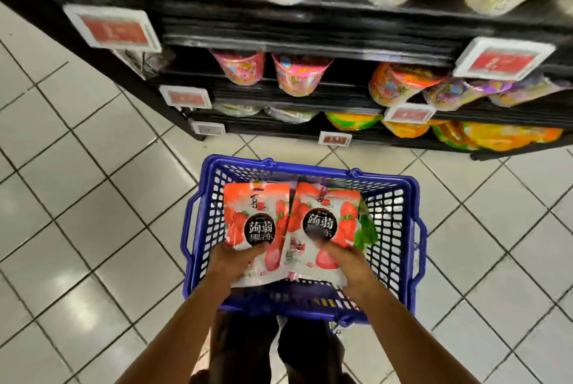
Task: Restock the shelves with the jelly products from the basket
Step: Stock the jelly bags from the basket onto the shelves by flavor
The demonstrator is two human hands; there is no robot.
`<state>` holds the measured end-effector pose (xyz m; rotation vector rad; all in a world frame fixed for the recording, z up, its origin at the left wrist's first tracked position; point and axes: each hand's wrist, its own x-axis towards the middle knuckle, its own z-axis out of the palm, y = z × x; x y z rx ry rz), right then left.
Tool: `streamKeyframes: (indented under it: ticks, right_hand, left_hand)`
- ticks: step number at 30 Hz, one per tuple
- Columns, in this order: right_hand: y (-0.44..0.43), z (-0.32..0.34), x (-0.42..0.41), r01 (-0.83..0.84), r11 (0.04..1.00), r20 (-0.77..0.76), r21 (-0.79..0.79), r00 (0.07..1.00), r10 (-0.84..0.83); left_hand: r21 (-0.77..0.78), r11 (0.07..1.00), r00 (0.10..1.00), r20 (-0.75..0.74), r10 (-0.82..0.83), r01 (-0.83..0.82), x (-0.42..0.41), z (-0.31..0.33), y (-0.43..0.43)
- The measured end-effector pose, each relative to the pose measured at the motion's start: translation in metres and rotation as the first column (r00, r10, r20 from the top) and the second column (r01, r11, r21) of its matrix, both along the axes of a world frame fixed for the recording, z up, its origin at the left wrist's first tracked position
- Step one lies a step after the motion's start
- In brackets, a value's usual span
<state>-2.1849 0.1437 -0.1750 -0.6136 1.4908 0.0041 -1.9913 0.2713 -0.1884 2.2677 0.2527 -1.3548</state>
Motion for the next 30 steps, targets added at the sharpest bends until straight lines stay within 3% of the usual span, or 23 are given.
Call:
streamKeyframes:
  ticks: [4, 9, 12, 18, 23, 30]
  right_hand:
    - [-0.014, 0.106, -0.007, -0.010, 0.997, 0.138, -0.081, 0.990, 0.021]
    - [-0.045, 0.279, -0.008, 0.008, 0.966, 0.253, -0.257, 0.966, 0.059]
    - [-0.060, 0.384, -0.012, 0.055, 0.926, 0.353, -0.373, 0.932, 0.087]
    - [-0.079, 0.544, -0.018, 0.237, 0.832, 0.556, -0.501, 0.825, 0.100]
    - [-0.083, 0.631, -0.027, 0.370, 0.719, 0.619, -0.588, 0.778, 0.107]
    - [-0.080, 0.672, -0.054, 0.460, 0.627, 0.612, -0.629, 0.790, 0.034]
  left_hand:
    - [-0.211, 0.977, 1.000, 0.013, -0.010, 0.013, 0.016, 0.111, -0.012]
    - [-0.466, 0.885, 0.999, 0.042, 0.003, 0.017, 0.027, 0.296, -0.048]
    - [-0.608, 0.792, 0.998, 0.059, -0.029, 0.059, 0.027, 0.411, -0.064]
    - [-0.772, 0.597, 0.968, 0.248, -0.033, 0.218, 0.019, 0.586, -0.088]
    - [-0.830, 0.472, 0.946, 0.322, -0.027, 0.296, 0.008, 0.672, -0.102]
    - [-0.845, 0.398, 0.933, 0.339, -0.117, 0.357, -0.011, 0.704, -0.115]
